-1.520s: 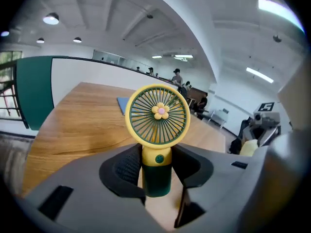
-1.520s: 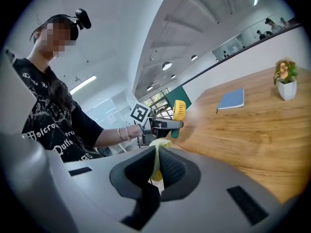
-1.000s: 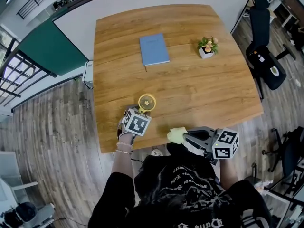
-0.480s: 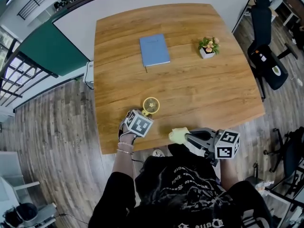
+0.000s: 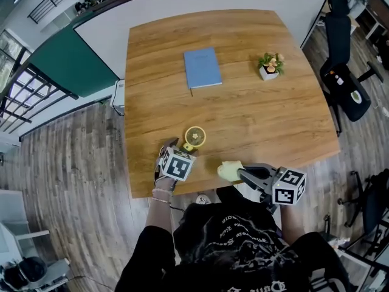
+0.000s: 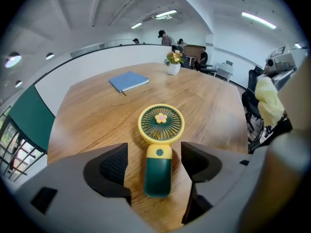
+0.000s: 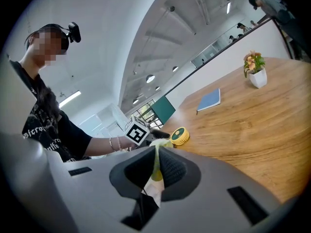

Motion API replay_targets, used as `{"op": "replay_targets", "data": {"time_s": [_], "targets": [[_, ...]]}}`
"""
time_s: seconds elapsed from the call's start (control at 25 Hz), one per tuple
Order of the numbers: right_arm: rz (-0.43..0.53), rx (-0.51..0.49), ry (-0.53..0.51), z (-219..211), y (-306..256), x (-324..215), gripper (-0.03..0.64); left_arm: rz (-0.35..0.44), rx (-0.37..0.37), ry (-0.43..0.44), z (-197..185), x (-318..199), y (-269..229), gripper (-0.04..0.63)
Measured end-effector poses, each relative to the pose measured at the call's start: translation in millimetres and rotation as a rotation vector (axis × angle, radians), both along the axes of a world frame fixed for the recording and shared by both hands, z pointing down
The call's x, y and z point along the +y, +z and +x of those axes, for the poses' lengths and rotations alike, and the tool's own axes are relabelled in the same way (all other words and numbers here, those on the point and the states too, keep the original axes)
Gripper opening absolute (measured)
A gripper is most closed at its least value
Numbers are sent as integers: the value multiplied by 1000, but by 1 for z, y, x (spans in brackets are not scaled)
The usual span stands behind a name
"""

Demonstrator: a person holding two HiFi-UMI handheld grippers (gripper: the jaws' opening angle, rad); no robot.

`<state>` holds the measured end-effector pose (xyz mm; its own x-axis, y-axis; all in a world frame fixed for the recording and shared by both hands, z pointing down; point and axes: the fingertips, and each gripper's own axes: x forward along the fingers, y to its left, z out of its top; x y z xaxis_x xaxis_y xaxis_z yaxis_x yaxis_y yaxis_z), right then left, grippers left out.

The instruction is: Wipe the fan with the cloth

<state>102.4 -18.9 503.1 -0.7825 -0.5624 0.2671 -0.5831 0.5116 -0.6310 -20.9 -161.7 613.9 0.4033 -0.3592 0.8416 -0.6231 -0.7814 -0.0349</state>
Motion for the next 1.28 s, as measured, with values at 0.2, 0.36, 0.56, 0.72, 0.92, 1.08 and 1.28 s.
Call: {"op": "replay_targets", "data": {"time_s": [0.2,0.36,0.56,0.72,0.92,1.08,1.28], "targets": [[40,68,105,7,3,-19,28,27,150,-68,3,12,-26,345],[91,230,189,11,4,-37,29,34,300,-148,-3,24,-55,345],[180,381,315,14,-5,-55,29,110,446,-237,-22,32,-90,345],[227,429,460,26,-18,-64,29,198,513,-317,-47,46,-110,345],[249,548,500,27,-13,-58,29,242,542,-380,-71,65,-109,345],[270,625,526,24,-12,-58,29,239,531,-388,-80,72,-104,345],[294,643,525,18,-18,-58,29,219,532,-364,-75,73,-107,345]]}}
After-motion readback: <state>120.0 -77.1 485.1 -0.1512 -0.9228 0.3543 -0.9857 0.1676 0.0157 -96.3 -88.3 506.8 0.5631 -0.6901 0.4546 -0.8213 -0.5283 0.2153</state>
